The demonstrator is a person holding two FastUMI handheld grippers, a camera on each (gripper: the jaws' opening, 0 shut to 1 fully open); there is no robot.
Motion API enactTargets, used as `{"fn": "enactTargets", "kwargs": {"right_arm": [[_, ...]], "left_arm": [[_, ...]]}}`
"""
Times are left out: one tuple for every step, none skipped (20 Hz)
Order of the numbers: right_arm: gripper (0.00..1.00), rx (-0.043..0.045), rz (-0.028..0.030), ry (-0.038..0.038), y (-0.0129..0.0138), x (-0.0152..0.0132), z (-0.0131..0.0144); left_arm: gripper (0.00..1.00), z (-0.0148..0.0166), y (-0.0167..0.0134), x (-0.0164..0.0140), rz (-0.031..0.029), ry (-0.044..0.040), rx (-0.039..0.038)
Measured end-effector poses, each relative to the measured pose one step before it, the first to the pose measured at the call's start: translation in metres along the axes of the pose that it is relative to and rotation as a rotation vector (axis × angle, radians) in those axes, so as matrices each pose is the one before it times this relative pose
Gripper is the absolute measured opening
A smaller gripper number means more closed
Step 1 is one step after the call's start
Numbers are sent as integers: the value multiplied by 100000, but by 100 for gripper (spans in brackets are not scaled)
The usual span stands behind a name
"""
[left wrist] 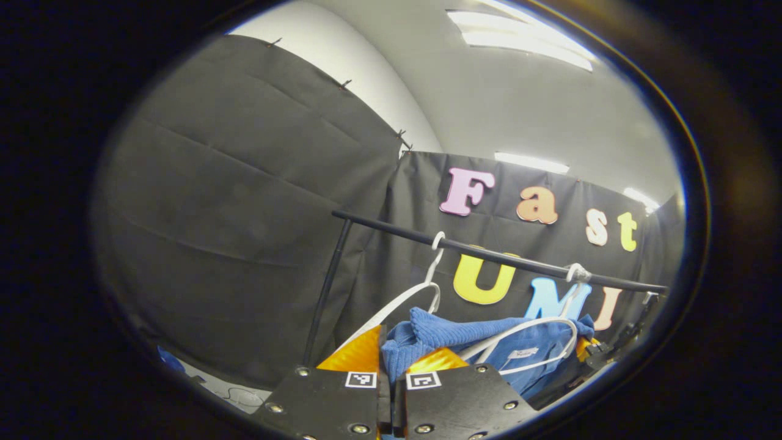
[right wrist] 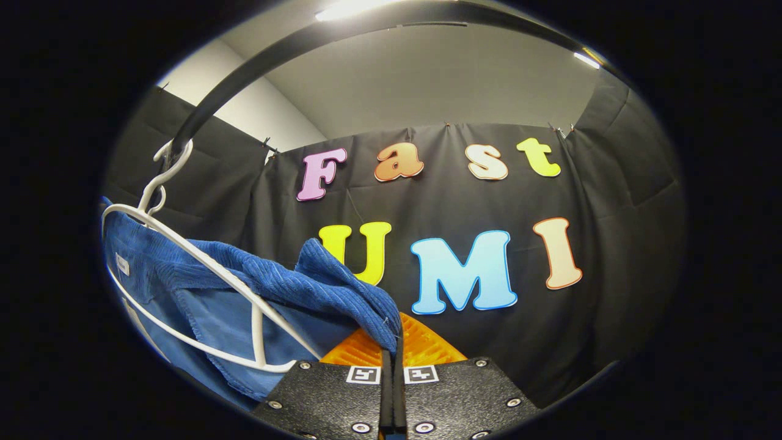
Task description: Grasp the clothes on the hanger with both hands and then place them into the laundry hamper below.
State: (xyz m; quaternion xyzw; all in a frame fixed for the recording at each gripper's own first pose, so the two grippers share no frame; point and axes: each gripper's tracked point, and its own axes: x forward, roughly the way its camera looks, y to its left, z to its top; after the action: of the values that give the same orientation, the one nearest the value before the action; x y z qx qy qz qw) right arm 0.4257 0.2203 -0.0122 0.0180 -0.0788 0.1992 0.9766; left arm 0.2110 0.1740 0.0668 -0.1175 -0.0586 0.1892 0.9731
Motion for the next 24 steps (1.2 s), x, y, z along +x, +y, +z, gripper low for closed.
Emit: {"fn": "enactTargets", "kwargs": {"right_arm": [[0,-1366,1028,-393,290,145,10],[0,-1747,457,-1137,469,403,-12],[0,-1602,787,-1450,254,-17,128],[0,-1887,77,-1179,37,-154,136],[0,-1530,13,-261,102,-128,35],[0,-973,475,394,299,-347,-215],[0,-406,326,632,133,79,-266],[0,-309,-11,394,-33,130,-239],[0,-358,-102,436,-81,61,-148],[0,-699,-425,584,-157,53,-274],[0,-798,-192,469,-169,-82,-176],[0,-600,-333,732,35,-173,-255],[0,-488,-224,635,-82,-77,-326],[0,-698,-274,647,-264,179,-328],[0,-697,-226,714,-240,24,-429],[0,-588,-245,822,-306,3,-538],[0,-312,-55,889,-187,-1,-443],[0,-331,-20,1058,-140,12,-485],[0,-300,-100,1007,-197,-44,-473],[0,253,-66,769,-159,32,-450],[0,615,369,681,-103,-25,-476],[0,-144,274,876,-112,-4,-469],[0,-755,69,1021,-211,-67,-624],[0,-581,75,1201,-129,-124,-612]], "left_arm": [[2,210,386,69,75,-59,-1334],[2,279,552,326,866,-292,-1669],[2,82,528,59,800,228,-1522],[3,-367,716,50,672,747,-1292],[3,-631,379,133,288,1379,-1153],[2,-939,275,194,635,1654,-664],[2,-923,405,195,496,1844,-308],[3,-884,263,70,-53,1797,-409],[2,-773,219,194,6,1772,-710],[2,-706,187,32,-61,1604,-537],[3,-801,126,80,-326,1483,-349],[3,-771,-84,105,-227,1484,-113],[3,-684,8,170,51,1260,93],[3,-607,133,179,-64,1019,234],[3,-589,15,59,-82,845,200],[3,-363,-194,152,-131,856,157],[3,-343,-81,66,-107,698,2],[3,-491,-52,175,-47,794,-59],[3,-440,-115,40,-66,815,-76],[3,-537,-3,-113,51,738,27],[3,-413,-56,-32,326,602,303],[3,-571,-102,65,268,666,534],[3,-399,-21,4,267,861,539],[3,-481,-14,18,308,1090,197]]}}
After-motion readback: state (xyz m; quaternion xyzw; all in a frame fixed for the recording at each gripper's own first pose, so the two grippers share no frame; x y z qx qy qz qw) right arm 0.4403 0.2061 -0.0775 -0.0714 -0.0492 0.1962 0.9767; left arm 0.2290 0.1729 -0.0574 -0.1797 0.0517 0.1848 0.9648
